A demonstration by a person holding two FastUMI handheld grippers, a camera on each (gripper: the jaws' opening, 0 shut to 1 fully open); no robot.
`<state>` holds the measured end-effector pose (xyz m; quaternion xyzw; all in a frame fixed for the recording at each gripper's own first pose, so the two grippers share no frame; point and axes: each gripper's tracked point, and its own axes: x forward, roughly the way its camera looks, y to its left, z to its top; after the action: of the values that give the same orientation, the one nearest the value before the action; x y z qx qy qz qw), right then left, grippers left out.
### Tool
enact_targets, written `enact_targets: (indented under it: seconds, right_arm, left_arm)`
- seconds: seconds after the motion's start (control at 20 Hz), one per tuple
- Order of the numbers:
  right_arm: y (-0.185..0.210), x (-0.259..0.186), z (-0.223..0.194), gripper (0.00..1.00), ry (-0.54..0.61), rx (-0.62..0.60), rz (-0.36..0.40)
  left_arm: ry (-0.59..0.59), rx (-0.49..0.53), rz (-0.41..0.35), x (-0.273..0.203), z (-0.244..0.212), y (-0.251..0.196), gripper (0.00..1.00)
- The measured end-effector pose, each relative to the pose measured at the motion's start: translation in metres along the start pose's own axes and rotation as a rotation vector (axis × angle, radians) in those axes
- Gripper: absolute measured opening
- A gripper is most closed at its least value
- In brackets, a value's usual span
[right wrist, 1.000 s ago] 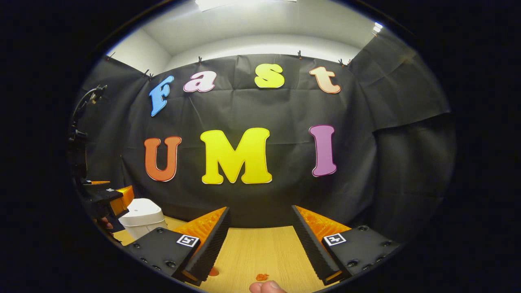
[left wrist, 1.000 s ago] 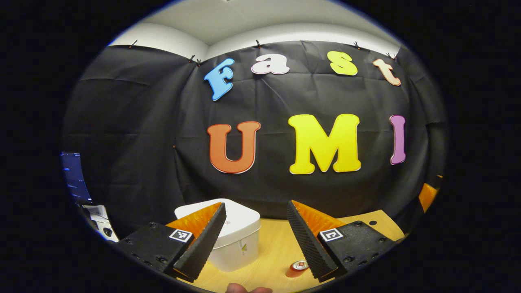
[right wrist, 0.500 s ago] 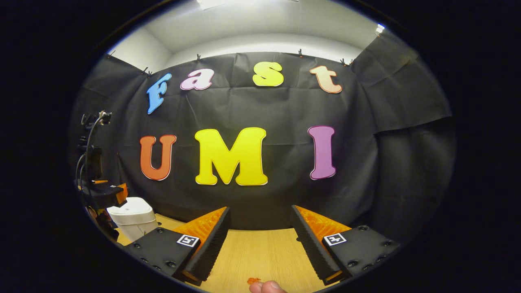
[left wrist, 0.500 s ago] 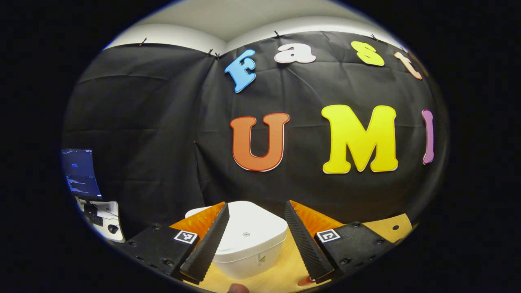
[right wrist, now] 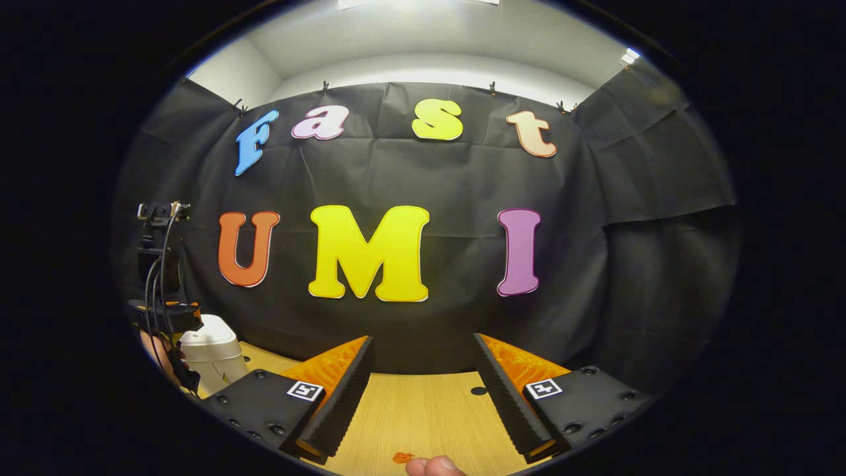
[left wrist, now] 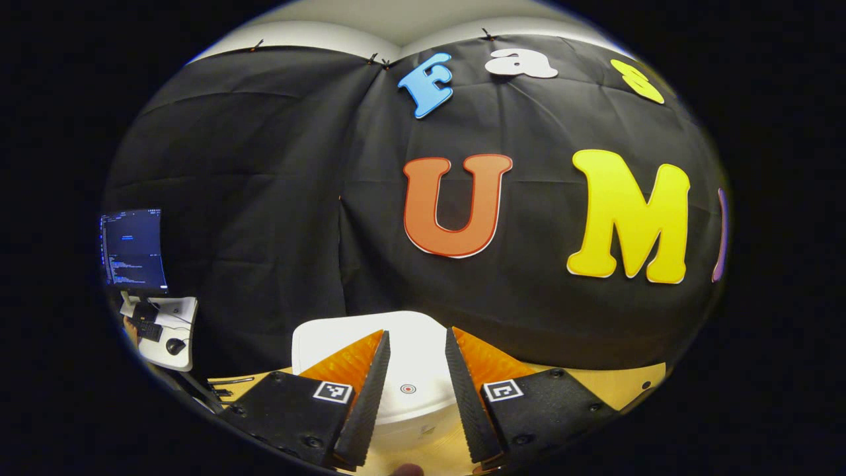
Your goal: Press the lid of the desktop garbage bin to open it, pick up the crumpled paper on the desktop and throw it into the bin, then pick up the pop can on the desktop and drop it into the bin, and finally close the garbage bin lid.
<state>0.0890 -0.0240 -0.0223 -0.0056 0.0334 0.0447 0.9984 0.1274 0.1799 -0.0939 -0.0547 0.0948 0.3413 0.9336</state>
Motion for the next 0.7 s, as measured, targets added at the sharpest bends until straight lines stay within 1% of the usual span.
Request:
enact_targets:
  seconds: [0.1, 0.15, 0.25, 0.4, 0.7]
  right_arm:
    - [0.002, 0.0, 0.0, 0.95, 0.001, -0.012, 0.003]
    - [0.002, 0.001, -0.001, 0.95, 0.003, -0.014, 0.005]
    - [0.004, 0.001, 0.0, 0.94, 0.003, -0.012, 0.007]
    - [0.004, 0.002, 0.0, 0.94, -0.001, -0.017, 0.015]
    - [0.009, 0.005, 0.0, 0.94, -0.001, -0.016, 0.028]
  left_arm:
    - [0.033, -0.028, 0.021, 0.002, -0.007, 0.004, 0.47]
    - [0.04, -0.03, 0.037, 0.003, -0.01, 0.007, 0.36]
    - [0.056, -0.028, 0.047, 0.007, -0.014, 0.003, 0.27]
    - [0.077, -0.026, 0.06, 0.01, -0.021, 0.006, 0.24]
    - [0.097, -0.025, 0.063, 0.01, -0.026, 0.007, 0.24]
